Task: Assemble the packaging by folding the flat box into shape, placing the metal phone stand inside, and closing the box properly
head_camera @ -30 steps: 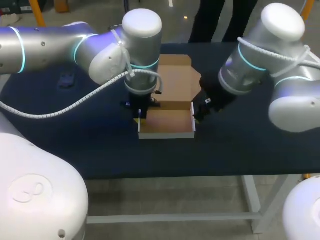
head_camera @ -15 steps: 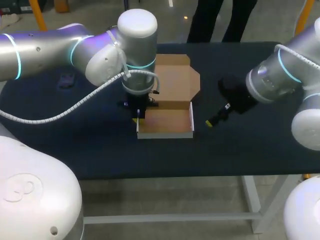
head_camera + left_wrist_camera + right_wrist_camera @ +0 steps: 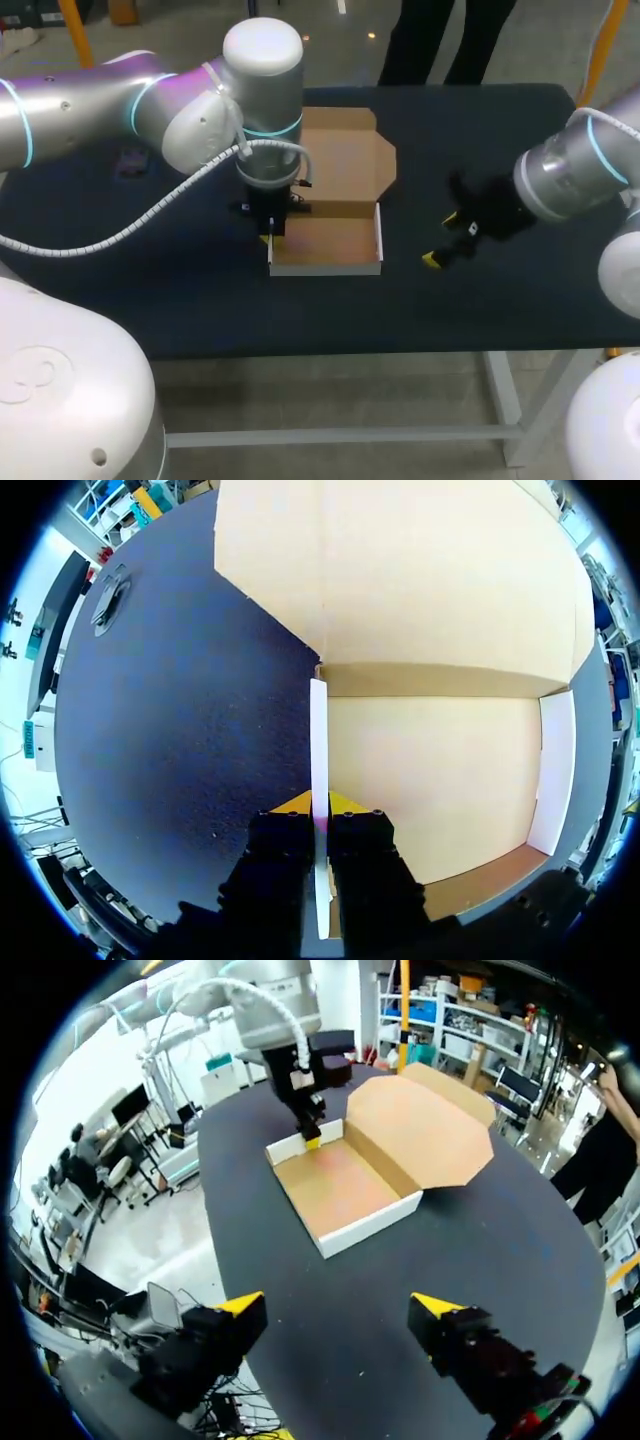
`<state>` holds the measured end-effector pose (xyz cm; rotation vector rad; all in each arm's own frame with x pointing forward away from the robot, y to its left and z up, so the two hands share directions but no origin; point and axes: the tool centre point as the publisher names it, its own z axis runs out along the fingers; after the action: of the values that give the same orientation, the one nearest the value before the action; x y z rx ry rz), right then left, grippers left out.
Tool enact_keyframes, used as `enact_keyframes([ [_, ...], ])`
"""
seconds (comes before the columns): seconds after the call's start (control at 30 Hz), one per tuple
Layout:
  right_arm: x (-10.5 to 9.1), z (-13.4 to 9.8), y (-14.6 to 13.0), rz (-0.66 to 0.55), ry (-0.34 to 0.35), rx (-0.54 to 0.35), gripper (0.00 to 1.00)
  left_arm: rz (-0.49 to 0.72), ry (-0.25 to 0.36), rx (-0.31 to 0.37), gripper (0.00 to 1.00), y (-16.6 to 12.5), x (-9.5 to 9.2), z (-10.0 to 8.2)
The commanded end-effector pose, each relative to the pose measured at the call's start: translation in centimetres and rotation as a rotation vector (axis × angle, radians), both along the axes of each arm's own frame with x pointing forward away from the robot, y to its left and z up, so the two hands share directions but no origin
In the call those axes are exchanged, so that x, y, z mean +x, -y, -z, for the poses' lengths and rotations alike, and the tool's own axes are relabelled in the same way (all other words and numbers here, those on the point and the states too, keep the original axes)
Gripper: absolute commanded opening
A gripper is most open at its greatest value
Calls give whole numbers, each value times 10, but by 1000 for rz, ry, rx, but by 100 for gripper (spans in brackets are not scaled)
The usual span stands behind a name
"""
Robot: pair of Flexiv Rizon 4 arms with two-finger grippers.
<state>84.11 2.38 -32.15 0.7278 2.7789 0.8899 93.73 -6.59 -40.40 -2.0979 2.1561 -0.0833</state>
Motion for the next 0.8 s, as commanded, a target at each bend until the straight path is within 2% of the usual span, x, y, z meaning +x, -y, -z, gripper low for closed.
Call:
enact_keyframes([
  [0.03,-15,-13,20,-38,9,37,100,0,-1,15,0,0,-1,-1],
  [0.37,-22,-15,21,-85,25,21,100,-8,1,71,0,-3,1,2],
  [0.57,-25,-15,22,-101,39,22,100,4,12,132,0,-4,2,2],
  [0.8,-28,-14,21,-107,49,11,100,6,26,233,0,-8,6,2],
])
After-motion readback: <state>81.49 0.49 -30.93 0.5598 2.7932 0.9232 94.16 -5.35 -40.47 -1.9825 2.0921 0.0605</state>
